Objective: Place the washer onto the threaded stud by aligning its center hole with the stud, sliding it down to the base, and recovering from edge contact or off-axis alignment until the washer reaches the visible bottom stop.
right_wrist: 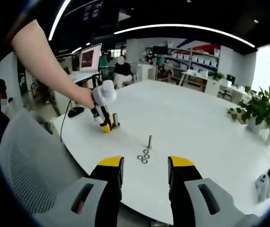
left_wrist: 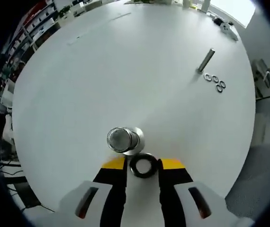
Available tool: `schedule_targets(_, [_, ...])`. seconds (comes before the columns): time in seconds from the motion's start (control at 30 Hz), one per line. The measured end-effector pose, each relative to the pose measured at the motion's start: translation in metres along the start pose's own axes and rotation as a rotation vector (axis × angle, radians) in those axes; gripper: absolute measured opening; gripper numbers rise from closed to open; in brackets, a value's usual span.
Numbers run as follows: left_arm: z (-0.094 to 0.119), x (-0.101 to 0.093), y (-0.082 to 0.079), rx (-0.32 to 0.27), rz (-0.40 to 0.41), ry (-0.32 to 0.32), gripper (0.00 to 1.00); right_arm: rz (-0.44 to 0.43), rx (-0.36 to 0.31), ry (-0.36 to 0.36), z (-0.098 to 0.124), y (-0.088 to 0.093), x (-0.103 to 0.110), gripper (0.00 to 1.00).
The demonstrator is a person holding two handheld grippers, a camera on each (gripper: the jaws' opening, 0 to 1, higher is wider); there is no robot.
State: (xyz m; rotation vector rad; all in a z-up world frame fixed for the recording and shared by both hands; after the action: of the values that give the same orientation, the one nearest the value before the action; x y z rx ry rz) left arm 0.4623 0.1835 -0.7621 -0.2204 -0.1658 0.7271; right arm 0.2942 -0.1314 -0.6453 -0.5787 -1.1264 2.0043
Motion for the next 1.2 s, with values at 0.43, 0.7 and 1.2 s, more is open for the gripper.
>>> schedule_targets(0.43, [0.0003, 0.0024, 0.0052, 0.046, -0.039, 0.016, 0.21, -0.002, -0.004, -0.002, 0.0003, -0.0003, 0.0001, 0.39])
schedule_targets(0.7, [-0.0016, 0.0068, 0.0098, 0.037, -0.06, 0.025, 0.25, -0.002, -0.004, -0.004, 0.0003, -0.0001, 0.0005, 0.39])
schedule_targets(1.2, [-0.0053, 0.0042, 0.0078, 0.06, -0.04, 0.008, 0.2, -0.003, -0.007, 0.002, 0.0011, -0.0003, 0.0001, 0.39])
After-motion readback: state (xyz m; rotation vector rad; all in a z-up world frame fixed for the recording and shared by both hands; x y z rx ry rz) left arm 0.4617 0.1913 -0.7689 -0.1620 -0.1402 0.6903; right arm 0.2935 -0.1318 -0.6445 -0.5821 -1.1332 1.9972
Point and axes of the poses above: the point that each gripper's makers call its tool centre point, and the gripper's own axes: z roughly backward along the fingers, x roughly to its left, y roughly out of its underside, the point moved 10 cm from there along z, roughly backward along the fingers, and after that the axes turned 4 degrees about -y, right-handed, at the moved point
